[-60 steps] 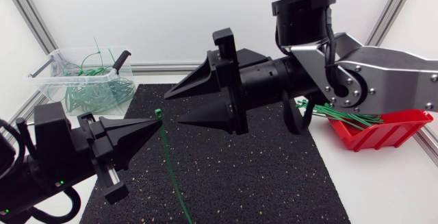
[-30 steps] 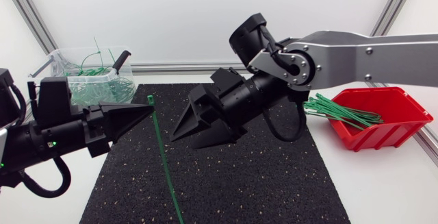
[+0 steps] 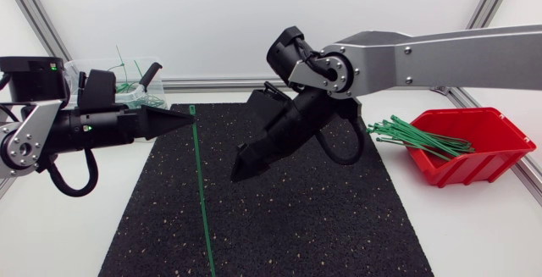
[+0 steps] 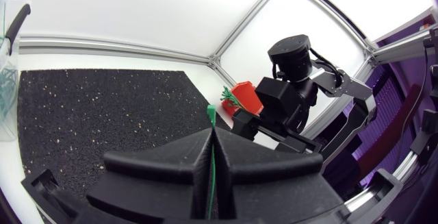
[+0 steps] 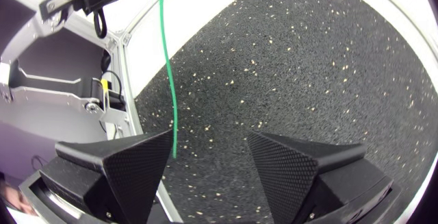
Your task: Take a green cable tie from the red box, thread the tail through the head to close it, then place it in the transparent bin on the left.
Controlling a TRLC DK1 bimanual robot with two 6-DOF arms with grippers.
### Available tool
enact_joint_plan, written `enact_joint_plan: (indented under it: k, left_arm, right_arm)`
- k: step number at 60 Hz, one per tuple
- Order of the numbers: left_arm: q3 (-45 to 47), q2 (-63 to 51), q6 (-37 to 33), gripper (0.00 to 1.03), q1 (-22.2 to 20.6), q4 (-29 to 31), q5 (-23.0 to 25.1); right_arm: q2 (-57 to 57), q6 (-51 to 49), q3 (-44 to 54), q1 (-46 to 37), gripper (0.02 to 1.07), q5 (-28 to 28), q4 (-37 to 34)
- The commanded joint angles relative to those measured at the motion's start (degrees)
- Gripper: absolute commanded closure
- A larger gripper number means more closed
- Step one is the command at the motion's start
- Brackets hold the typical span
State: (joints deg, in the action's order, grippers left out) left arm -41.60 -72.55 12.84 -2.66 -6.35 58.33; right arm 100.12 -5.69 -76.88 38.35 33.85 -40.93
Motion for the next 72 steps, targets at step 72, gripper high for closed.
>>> enact_joint_plan:
  k: [72]
  left_arm:
    - [-22.1,-20.5,-23.7,1.0,-3.4,29.9,6.9]
  right_arm:
    - [-4.1,-71.7,20.2,27.8,0.07,-48.5,33.6]
